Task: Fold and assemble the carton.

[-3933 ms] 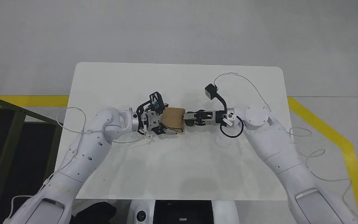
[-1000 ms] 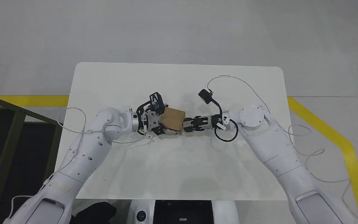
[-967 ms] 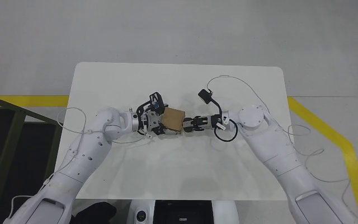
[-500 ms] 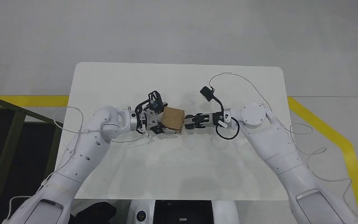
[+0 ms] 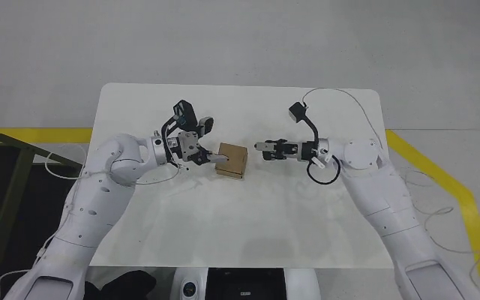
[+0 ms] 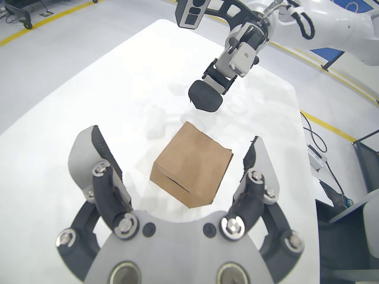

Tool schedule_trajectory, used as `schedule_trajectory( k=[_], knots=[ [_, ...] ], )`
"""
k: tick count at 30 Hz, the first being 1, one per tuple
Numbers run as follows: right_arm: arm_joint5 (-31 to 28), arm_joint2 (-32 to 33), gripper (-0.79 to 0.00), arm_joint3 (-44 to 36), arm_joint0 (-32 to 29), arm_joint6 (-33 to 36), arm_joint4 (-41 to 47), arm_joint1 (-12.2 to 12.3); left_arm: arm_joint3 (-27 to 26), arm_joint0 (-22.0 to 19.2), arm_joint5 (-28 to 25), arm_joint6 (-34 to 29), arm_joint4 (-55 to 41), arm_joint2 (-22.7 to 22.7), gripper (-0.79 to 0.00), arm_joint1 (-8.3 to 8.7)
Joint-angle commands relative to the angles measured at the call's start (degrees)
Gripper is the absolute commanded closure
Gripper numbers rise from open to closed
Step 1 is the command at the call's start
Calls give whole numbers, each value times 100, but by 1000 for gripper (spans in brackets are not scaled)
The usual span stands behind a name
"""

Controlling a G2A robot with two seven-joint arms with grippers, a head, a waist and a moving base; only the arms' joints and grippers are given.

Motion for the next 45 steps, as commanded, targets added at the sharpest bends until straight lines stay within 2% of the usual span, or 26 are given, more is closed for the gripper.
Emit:
schedule_trajectory(
  k=[1, 5, 11, 17, 21, 28, 32, 45],
  knots=[
    [-229, 92, -785, 56, 54, -12, -176, 31, -66, 26, 91, -78, -44, -105, -785, 26],
    [-719, 333, -785, 227, 163, -306, -337, 79, -18, 7, 244, -193, -253, -274, -785, 63],
    [-1484, 767, -785, 683, 342, -786, -329, 154, 180, -235, 283, -428, -505, -553, -785, 125],
    [-1910, 1191, -785, 939, 493, -1892, -1445, 261, 426, -491, 324, -812, -605, -771, -785, 197],
    [-1886, 1366, -785, 811, 449, -2574, -2227, 317, 609, -671, 253, -1001, -603, -808, -785, 230],
    [-1546, 1732, -785, 391, 341, -3299, -3169, 431, 994, -960, 244, -1077, -812, -845, -785, 260],
    [-1340, 1838, -785, 180, 291, -3502, -3476, 469, 1094, -1041, 261, -1111, -997, -855, -785, 276],
    [-1340, 1838, -785, 180, 291, -3502, -3476, 469, 1094, -1041, 261, -1111, -997, -855, -785, 276]
  ],
)
